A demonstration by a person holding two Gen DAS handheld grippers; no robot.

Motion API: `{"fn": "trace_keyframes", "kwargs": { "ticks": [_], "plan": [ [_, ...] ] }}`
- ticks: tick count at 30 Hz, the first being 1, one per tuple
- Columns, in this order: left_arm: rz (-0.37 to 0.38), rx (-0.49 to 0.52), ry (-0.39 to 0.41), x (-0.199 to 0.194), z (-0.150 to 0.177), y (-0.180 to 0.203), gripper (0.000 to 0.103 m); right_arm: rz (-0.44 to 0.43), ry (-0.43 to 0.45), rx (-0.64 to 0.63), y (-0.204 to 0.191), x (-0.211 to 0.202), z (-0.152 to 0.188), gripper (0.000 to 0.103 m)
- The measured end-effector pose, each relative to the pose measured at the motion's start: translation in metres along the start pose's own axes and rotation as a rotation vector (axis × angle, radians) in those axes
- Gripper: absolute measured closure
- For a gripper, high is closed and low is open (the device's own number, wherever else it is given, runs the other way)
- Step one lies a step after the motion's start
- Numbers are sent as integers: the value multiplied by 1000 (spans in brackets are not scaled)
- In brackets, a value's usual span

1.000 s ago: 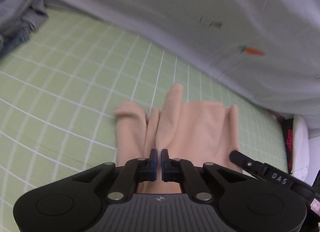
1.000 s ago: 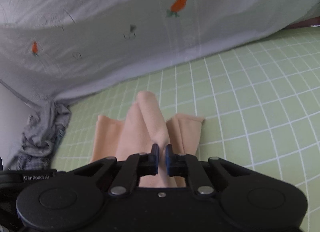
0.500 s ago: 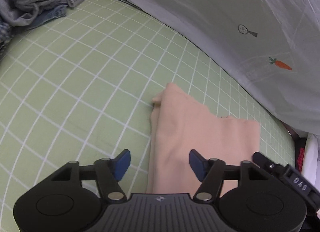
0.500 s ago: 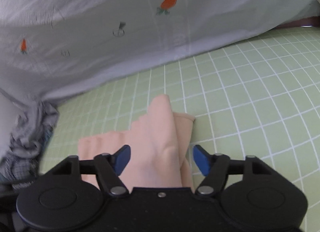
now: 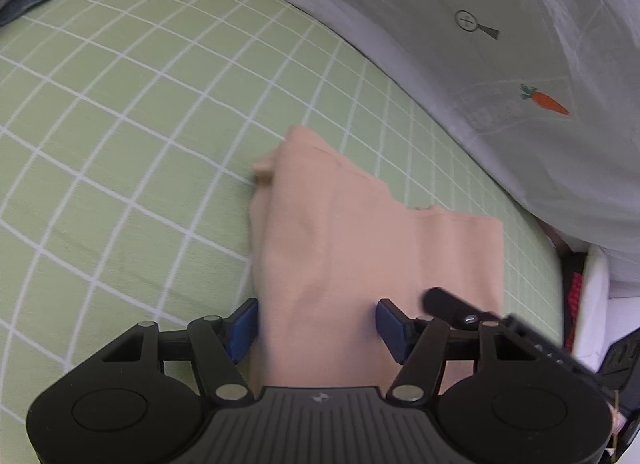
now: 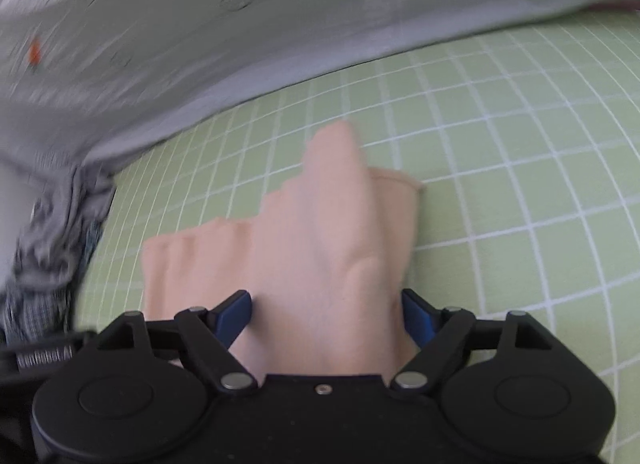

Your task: Fold clothes

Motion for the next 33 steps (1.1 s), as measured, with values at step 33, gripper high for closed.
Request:
{"fn": "trace_keyframes", "kwargs": {
  "ticks": [33],
  "plan": [
    [209, 314, -167, -33, 215, 139, 84, 28, 216, 390, 59, -211, 207, 72]
  ]
}}
Point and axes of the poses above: each gripper's, at about its wrist camera, not at the fingertips, and x roughly the way its jaws point, y to its right, z to its underside, the point moved 9 cm from there along x, roughly the way its jaws point, and after that the axes turned 9 degrees about -y, right-handed, at the moved point
